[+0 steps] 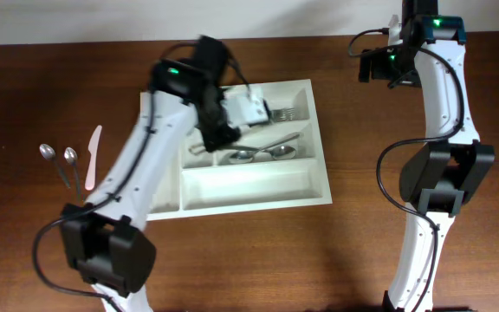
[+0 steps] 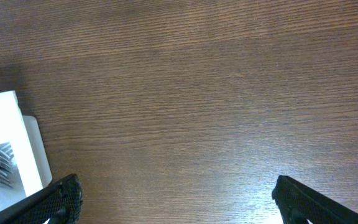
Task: Pack container
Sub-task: 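Lift the tongs and carry them into the tray's bottom compartment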
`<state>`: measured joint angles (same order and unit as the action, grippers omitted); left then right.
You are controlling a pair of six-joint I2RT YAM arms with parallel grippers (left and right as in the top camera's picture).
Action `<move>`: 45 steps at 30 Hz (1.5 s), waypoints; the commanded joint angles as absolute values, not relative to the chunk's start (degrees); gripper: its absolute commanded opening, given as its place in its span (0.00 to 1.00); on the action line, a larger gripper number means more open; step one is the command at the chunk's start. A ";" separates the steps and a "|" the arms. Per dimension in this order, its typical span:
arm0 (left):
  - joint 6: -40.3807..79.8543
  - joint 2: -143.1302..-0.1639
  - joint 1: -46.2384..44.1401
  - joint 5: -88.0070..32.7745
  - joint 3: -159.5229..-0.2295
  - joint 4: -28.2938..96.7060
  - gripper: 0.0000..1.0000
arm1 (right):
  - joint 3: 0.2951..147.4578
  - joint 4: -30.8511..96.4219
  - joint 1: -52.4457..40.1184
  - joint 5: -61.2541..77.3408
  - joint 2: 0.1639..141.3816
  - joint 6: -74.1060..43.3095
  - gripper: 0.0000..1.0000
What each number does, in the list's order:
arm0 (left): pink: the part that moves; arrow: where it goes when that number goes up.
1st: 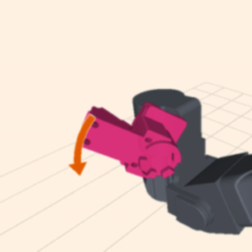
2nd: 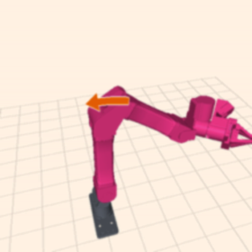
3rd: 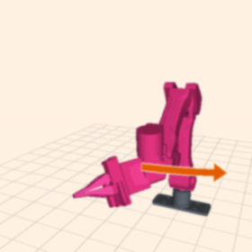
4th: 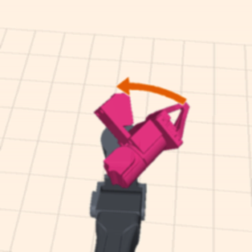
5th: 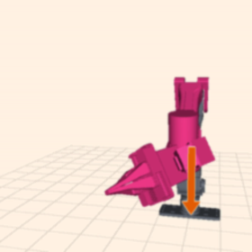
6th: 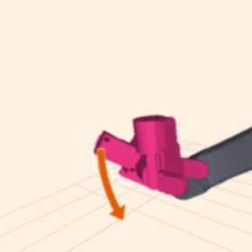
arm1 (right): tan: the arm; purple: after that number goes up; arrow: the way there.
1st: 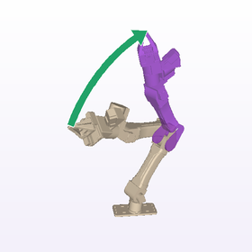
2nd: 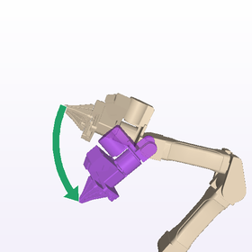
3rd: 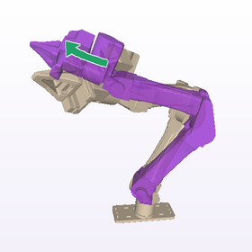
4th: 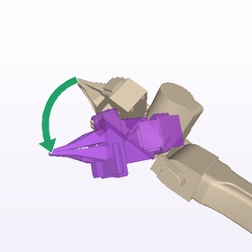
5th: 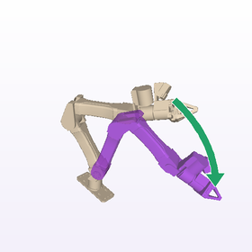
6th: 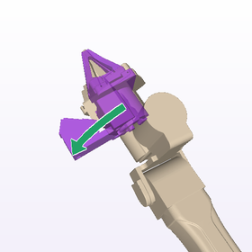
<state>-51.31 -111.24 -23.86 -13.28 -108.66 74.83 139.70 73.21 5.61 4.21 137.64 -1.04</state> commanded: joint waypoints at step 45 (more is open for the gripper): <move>-57.36 -123.13 -28.40 -12.69 -100.53 75.59 0.02 | 139.65 73.08 6.07 4.49 137.43 -0.69 0.99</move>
